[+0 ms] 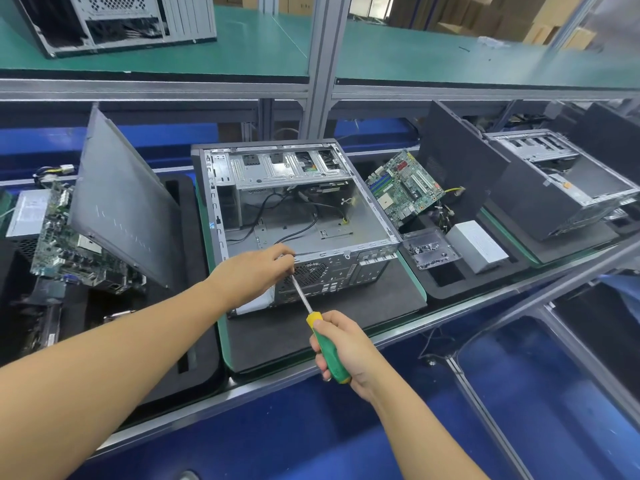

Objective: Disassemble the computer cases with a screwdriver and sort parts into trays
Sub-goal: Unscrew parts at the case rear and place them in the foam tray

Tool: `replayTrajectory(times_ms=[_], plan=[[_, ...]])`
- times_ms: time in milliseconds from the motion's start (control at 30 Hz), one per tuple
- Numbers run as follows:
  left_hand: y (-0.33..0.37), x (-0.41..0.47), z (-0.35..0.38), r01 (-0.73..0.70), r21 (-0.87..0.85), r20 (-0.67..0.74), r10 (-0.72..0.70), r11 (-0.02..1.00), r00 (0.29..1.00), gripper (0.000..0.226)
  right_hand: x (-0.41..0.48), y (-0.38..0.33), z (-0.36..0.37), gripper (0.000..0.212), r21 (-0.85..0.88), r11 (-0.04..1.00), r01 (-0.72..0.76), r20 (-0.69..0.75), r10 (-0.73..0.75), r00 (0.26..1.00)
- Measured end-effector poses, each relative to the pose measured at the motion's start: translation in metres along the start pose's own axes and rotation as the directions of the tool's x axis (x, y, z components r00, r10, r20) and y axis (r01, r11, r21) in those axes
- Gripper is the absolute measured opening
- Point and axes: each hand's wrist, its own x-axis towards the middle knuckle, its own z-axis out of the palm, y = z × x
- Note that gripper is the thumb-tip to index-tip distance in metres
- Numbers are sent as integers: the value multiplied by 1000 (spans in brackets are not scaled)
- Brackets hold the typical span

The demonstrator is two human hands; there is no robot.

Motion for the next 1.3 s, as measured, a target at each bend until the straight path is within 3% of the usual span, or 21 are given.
replayTrajectory(times_ms=[200,300,467,667,1033,1233,1300], plan=[[9,5,-1,36,31,-6,-36,999,999,20,0,-2,-11,24,26,1000,11,0,-11,1000],[9,7,-4,202,-108,74,-195,973,978,19,0,-2,-14,23,46,999,19,3,-19,1000],[14,21,-15,433,-382,171,-398,816,901,15,1,-1,-18,22,91,996,19,-17,-18,1000],[23,38,-26,529,-510,199,-506,678,839,20,-1,-12,-29,16,91,994,53,-28,-51,998],[40,66,-29,599,-559,256,-568,573,782,24,-4,-32,-56,17,106,990,94,-50,-89,995],[53,91,-35,463,-680,141,-519,568,843,10,17,-51,-67,12,189,972,138,-68,-127,990],[57,106,-39,394,-765,97,-513,510,853,6,29,-60,-68,18,265,951,159,-87,-141,986]])
